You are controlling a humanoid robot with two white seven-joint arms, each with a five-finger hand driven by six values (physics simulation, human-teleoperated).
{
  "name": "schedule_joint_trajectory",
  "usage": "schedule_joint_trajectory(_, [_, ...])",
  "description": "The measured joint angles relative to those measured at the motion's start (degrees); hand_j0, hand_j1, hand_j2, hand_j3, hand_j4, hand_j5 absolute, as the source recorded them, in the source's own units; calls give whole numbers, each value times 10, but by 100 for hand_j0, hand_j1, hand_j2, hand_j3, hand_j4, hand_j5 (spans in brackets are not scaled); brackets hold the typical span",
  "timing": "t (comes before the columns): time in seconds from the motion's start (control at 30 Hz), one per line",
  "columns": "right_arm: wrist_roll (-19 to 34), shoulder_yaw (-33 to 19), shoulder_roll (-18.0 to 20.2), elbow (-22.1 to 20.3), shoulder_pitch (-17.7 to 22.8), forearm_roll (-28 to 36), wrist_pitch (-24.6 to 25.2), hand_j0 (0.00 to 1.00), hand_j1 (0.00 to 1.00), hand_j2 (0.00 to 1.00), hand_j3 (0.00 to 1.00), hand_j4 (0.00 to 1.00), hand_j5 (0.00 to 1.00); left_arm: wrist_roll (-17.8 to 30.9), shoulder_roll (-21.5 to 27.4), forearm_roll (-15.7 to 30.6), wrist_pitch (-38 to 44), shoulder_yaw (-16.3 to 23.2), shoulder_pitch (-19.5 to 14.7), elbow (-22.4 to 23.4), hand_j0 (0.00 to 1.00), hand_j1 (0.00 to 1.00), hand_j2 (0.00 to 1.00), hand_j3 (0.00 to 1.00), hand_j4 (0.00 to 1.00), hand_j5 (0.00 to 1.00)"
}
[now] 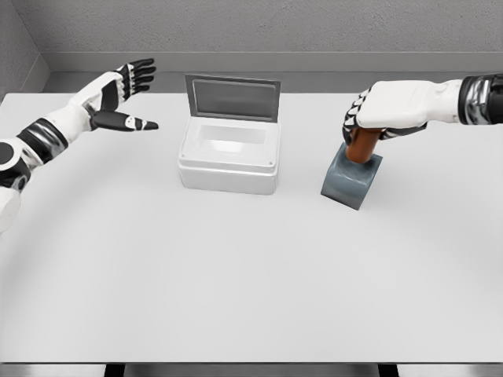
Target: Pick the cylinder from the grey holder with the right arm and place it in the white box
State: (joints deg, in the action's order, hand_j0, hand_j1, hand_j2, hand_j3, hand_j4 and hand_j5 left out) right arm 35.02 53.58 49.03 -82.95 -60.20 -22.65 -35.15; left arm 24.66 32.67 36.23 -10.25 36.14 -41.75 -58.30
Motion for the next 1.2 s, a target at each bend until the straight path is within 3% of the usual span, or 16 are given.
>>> schedule_joint_trajectory(0.3, [0, 1, -22, 1, -10, -7, 0, 54, 54, 54, 54, 54, 54, 17, -21, -1, 0, 0, -13, 36, 100, 100, 100, 100, 100, 100])
schedule_joint_trajectory(1.2, [0, 6, -116, 45, -54, -31, 0, 53, 53, 53, 53, 53, 53, 19, -19, -11, -5, -1, -20, 41, 100, 100, 100, 100, 100, 100])
